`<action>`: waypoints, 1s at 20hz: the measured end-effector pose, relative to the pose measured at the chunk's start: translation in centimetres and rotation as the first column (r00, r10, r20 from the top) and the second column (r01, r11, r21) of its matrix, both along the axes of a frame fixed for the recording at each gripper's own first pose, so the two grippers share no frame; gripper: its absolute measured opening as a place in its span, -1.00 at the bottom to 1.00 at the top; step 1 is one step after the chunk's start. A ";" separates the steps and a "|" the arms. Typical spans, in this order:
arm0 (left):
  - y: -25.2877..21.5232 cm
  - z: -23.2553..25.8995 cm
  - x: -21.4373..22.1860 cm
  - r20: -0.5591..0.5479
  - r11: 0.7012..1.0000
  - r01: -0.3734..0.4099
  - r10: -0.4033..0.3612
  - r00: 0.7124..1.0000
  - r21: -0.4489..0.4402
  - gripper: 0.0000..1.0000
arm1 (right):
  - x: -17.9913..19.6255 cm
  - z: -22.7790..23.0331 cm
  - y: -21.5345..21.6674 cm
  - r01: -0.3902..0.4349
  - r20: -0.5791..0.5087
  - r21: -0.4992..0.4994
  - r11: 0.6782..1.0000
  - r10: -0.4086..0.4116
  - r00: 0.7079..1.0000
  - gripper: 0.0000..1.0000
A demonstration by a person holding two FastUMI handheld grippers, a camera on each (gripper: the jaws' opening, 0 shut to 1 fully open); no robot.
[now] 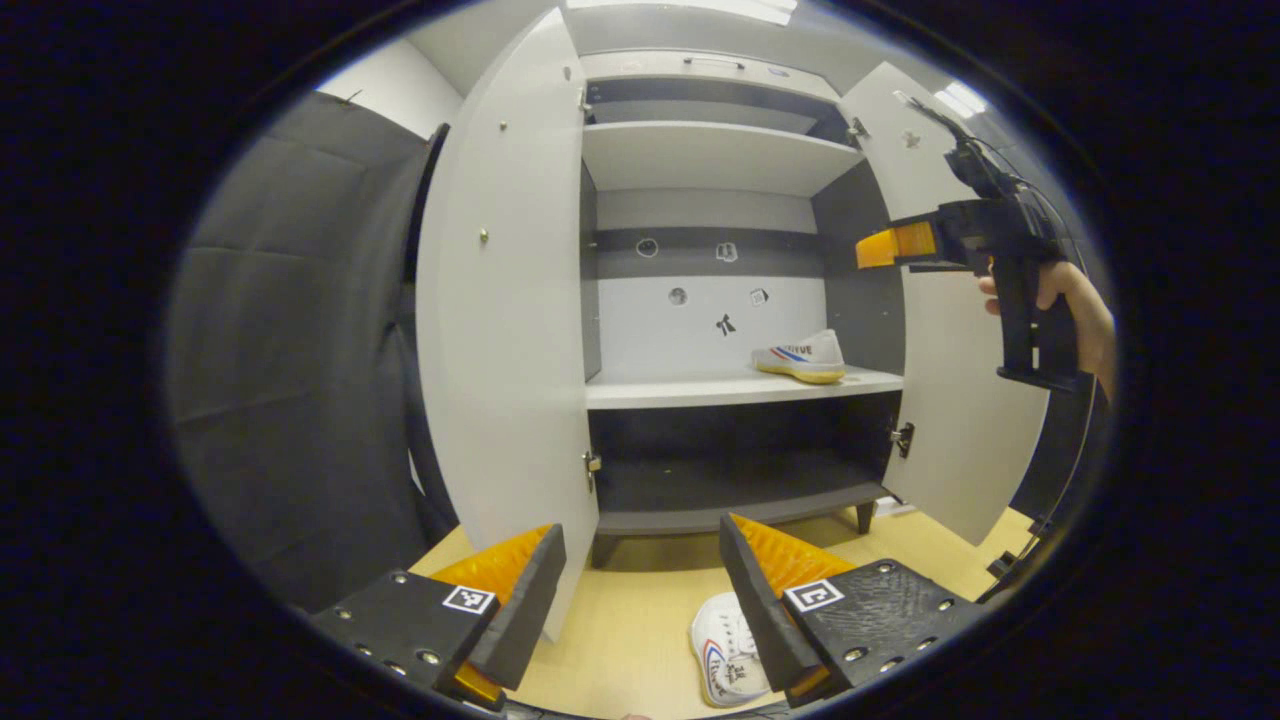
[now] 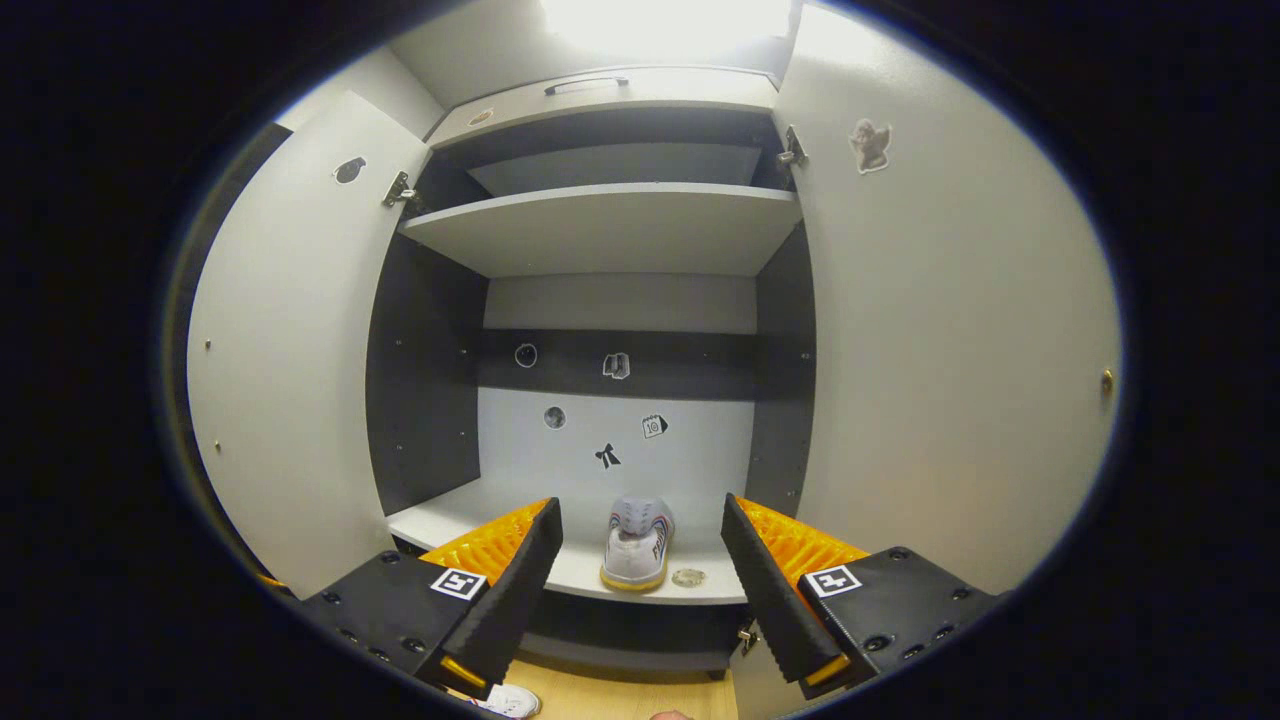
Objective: Grab one shoe with the right hand and put it into the shoe cabinet, grab the other shoe with the left hand and put it into the shoe cabinet; then close the right door with the right hand and the left door with the left hand.
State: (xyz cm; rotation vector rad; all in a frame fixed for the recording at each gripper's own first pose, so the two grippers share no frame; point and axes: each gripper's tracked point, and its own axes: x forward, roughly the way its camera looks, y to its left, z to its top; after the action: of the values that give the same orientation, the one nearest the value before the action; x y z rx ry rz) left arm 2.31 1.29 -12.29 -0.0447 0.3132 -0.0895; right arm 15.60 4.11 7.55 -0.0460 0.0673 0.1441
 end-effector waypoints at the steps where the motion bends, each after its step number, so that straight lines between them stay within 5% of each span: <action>1: -0.6 -0.8 0.2 -0.018 1.000 0.028 -0.029 0.999 -0.003 0.78 | -0.9 -0.6 -0.3 0.003 -0.014 -0.001 1.000 -0.003 1.000 0.99; 6: -2.4 -5.6 1.0 -0.126 0.993 0.121 -0.121 0.985 -0.010 0.79 | -5.1 -3.2 -1.9 0.027 -0.064 0.014 1.000 -0.026 0.998 0.99; 12: -5.4 -13.0 0.0 -0.285 0.976 0.217 -0.215 0.934 -0.026 0.78 | -8.8 -5.4 -3.1 0.041 -0.105 0.001 0.999 -0.041 0.994 0.92; 20: -7.1 -20.1 -1.3 -0.433 0.967 0.244 -0.250 0.866 -0.070 0.79 | -11.2 -5.9 -4.4 0.072 -0.114 -0.011 0.997 -0.073 0.991 0.92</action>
State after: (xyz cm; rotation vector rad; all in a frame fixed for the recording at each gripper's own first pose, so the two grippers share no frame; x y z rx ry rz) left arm 1.02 -5.81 -32.36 -0.0372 0.7735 -0.3408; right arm 4.37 -0.25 1.63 -0.0425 0.1836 0.0739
